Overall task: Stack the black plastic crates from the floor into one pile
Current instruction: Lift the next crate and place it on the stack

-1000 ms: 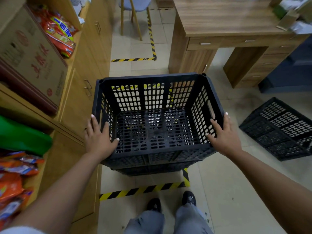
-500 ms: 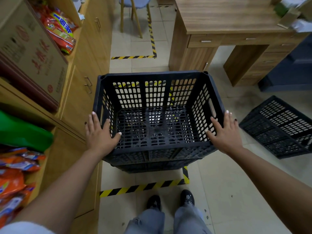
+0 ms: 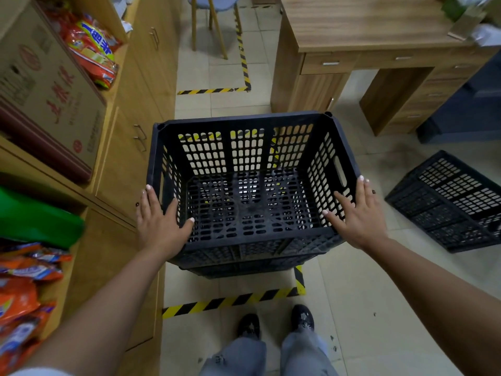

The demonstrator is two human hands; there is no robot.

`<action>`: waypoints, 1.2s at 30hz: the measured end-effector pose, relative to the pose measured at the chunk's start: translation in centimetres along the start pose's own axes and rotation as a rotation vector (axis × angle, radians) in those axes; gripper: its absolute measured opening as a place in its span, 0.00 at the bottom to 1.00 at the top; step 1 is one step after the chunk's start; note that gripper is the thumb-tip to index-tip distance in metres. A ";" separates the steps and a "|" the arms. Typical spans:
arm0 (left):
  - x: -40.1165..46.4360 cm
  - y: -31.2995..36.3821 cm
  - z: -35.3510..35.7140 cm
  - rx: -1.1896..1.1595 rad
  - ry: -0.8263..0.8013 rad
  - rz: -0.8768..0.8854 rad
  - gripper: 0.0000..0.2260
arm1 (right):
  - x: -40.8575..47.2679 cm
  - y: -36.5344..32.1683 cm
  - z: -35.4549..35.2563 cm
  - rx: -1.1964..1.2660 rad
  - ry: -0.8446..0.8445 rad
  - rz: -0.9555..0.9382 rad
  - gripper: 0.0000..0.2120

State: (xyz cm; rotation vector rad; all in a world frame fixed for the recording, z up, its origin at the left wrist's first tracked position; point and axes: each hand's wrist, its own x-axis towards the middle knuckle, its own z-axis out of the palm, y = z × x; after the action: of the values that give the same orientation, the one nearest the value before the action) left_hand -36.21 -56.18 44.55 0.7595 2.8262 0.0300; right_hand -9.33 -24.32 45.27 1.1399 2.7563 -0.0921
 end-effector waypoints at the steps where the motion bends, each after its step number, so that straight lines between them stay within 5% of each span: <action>1: -0.1 0.0 -0.1 0.001 -0.007 0.005 0.32 | -0.1 0.0 0.0 0.003 -0.002 -0.002 0.41; 36: 0.3 0.1 0.1 0.051 -0.033 -0.009 0.30 | 0.4 -0.1 0.0 0.017 0.007 0.011 0.41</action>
State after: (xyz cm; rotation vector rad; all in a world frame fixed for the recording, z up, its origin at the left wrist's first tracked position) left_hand -36.36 -55.93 44.45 0.7514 2.8085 -0.0557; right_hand -9.73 -24.09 45.23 1.1612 2.7604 -0.1103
